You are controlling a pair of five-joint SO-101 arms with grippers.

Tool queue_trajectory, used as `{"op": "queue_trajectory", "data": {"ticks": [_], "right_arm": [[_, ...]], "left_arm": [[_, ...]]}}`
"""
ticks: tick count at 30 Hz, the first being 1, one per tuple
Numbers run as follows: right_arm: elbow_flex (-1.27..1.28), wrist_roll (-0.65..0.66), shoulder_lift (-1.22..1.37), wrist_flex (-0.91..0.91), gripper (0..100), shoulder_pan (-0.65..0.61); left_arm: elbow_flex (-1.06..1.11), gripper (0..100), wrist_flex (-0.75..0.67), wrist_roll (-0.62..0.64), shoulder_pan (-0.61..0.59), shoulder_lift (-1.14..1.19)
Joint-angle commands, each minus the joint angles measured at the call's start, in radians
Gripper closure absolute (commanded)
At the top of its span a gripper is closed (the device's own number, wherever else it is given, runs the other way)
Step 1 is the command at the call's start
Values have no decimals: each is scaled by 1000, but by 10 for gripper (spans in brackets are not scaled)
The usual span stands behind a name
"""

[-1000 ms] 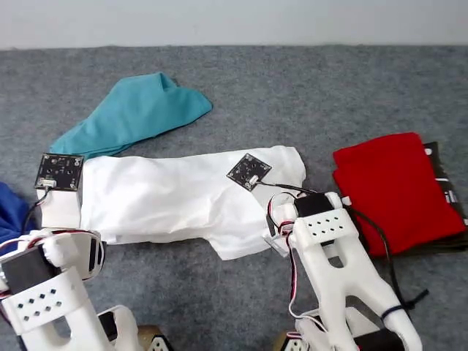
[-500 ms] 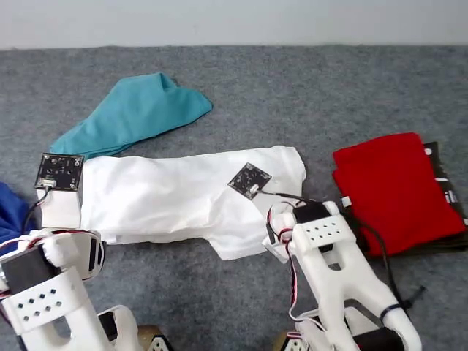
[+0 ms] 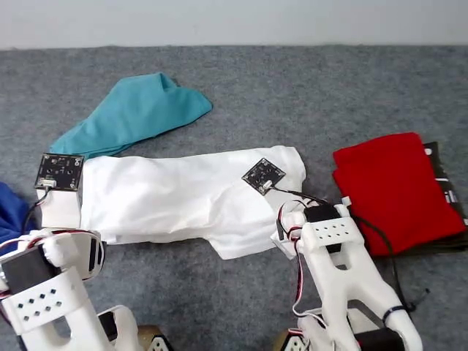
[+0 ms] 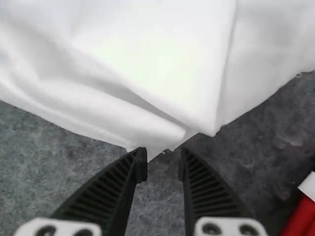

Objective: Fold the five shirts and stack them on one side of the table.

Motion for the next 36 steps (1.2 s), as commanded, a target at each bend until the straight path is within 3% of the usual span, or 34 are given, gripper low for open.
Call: {"op": "queue_trajectory", "data": {"ticks": [1, 17, 20, 24, 36], "right_arm": [[20, 3, 1, -7, 874, 7], [92, 3, 1, -142, 876, 5], [94, 3, 2, -136, 887, -38], [106, 3, 2, -143, 991, -93], [3, 3, -12, -42, 988, -101]], "left_arm": [[-4, 839, -12, -9, 5, -12], [-4, 839, -12, -9, 5, -12], [-4, 839, -12, -9, 5, -12], [-4, 839, -12, -9, 5, -12], [-4, 839, -12, -9, 5, -12]]}}
